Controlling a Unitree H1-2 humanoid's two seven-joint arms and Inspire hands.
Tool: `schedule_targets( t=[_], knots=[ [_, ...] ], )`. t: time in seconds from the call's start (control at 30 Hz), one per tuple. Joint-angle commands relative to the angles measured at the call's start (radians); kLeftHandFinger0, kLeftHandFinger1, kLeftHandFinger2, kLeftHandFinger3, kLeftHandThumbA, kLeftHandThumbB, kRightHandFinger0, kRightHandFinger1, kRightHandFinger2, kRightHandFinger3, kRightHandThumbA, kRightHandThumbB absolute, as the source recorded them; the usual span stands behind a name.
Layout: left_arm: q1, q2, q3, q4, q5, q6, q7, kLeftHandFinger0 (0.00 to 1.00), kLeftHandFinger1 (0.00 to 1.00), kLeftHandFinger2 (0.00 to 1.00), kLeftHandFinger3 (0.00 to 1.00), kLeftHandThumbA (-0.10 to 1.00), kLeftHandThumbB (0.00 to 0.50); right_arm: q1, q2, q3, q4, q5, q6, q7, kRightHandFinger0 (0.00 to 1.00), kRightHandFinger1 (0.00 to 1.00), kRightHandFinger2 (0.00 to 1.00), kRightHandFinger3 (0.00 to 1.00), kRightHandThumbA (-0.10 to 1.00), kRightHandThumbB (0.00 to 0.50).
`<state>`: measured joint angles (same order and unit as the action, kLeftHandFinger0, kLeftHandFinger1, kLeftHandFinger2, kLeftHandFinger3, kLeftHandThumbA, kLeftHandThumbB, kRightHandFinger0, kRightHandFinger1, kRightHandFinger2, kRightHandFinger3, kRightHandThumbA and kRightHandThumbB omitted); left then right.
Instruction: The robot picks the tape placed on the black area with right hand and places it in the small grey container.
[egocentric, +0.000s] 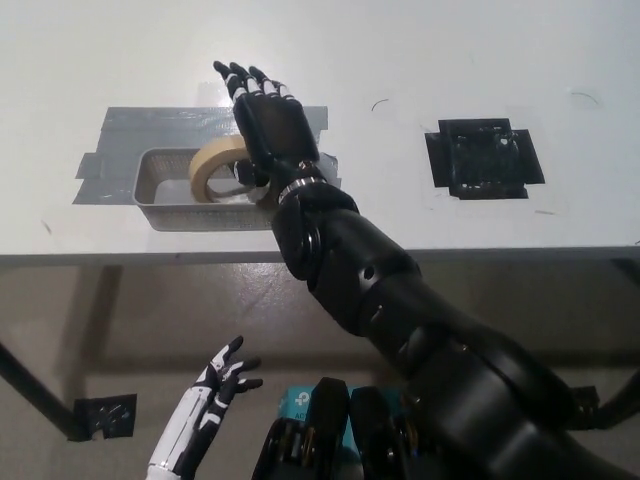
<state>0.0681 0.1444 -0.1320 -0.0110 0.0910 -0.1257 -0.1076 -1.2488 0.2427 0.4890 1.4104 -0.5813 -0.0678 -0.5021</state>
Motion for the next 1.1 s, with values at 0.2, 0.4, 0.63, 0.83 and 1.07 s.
schedule_targets(
  t=[0.2, 0.4, 0.63, 0.83, 1.07],
  knots=[
    [-0.018, 0.011, -0.005, -0.029, 0.003, -0.013, -0.017, 0.75, 0.71, 0.79, 1.00, 1.00, 0.148, -0.050, -0.030, 0.008, -0.039, 0.002, 0.019, 0.076, 1.00, 1.00, 1.00, 1.00, 0.92, 0.425],
    [-0.049, 0.026, 0.004, -0.033, 0.004, -0.005, -0.019, 0.63, 0.68, 0.76, 1.00, 0.98, 0.147, -0.080, -0.120, 0.015, -0.213, 0.055, 0.107, 0.597, 1.00, 1.00, 1.00, 1.00, 0.89, 0.500],
    [-0.069, 0.031, 0.007, -0.018, -0.007, -0.007, -0.026, 0.58, 0.66, 0.75, 1.00, 0.89, 0.134, -0.045, -0.375, 0.028, -0.670, 0.390, 0.360, 1.381, 1.00, 1.00, 1.00, 1.00, 0.46, 0.500],
    [-0.068, 0.030, 0.007, -0.024, -0.007, 0.001, -0.026, 0.57, 0.65, 0.74, 1.00, 0.87, 0.129, -0.012, -0.529, 0.072, -0.903, 0.517, 0.423, 1.541, 1.00, 1.00, 1.00, 1.00, 0.56, 0.500],
    [-0.080, 0.020, 0.008, -0.011, -0.001, -0.019, -0.015, 0.60, 0.68, 0.78, 1.00, 0.85, 0.122, 0.127, -0.683, -0.190, -1.223, 0.881, 0.538, 1.367, 1.00, 1.00, 1.00, 1.00, 0.93, 0.500]
  ],
)
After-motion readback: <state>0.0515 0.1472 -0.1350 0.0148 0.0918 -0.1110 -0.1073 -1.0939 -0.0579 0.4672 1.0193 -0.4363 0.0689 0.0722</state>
